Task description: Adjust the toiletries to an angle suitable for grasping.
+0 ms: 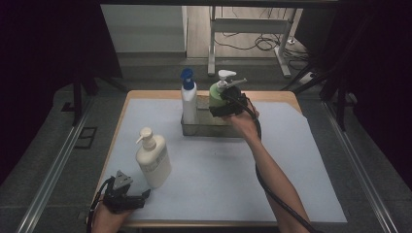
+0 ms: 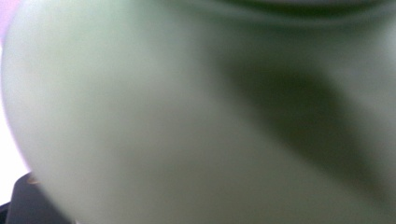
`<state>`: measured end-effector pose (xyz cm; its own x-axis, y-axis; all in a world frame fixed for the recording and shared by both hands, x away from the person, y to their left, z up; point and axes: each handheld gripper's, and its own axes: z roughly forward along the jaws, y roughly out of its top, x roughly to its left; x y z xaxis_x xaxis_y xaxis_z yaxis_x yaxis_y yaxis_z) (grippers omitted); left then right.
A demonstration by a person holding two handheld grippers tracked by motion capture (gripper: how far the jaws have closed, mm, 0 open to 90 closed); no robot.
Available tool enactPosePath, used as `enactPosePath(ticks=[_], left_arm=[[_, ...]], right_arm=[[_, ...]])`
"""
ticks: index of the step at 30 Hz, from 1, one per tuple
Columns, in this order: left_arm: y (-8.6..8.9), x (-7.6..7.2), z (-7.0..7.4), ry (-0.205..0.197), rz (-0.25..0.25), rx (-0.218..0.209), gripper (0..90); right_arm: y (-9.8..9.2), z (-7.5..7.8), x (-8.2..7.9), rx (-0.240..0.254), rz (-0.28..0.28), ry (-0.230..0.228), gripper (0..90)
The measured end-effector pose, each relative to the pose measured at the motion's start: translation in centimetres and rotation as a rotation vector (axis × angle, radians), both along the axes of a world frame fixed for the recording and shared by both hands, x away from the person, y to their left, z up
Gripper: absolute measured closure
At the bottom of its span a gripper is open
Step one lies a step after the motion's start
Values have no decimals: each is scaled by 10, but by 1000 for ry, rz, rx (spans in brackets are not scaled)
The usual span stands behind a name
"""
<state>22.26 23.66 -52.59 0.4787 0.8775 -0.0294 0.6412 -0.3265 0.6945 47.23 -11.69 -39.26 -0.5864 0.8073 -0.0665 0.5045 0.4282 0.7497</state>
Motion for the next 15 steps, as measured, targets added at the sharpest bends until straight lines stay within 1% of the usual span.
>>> enactPosePath(ticks=[10,14,15], left_arm=[[0,0,0,1,0,0,107],[0,0,0,1,0,0,107],[0,0,0,1,0,1,107]], right_arm=[[0,-16,4,-13,-2,35,126],[1,-19,5,-7,-4,51,126],[0,-20,6,-15,-2,51,126]])
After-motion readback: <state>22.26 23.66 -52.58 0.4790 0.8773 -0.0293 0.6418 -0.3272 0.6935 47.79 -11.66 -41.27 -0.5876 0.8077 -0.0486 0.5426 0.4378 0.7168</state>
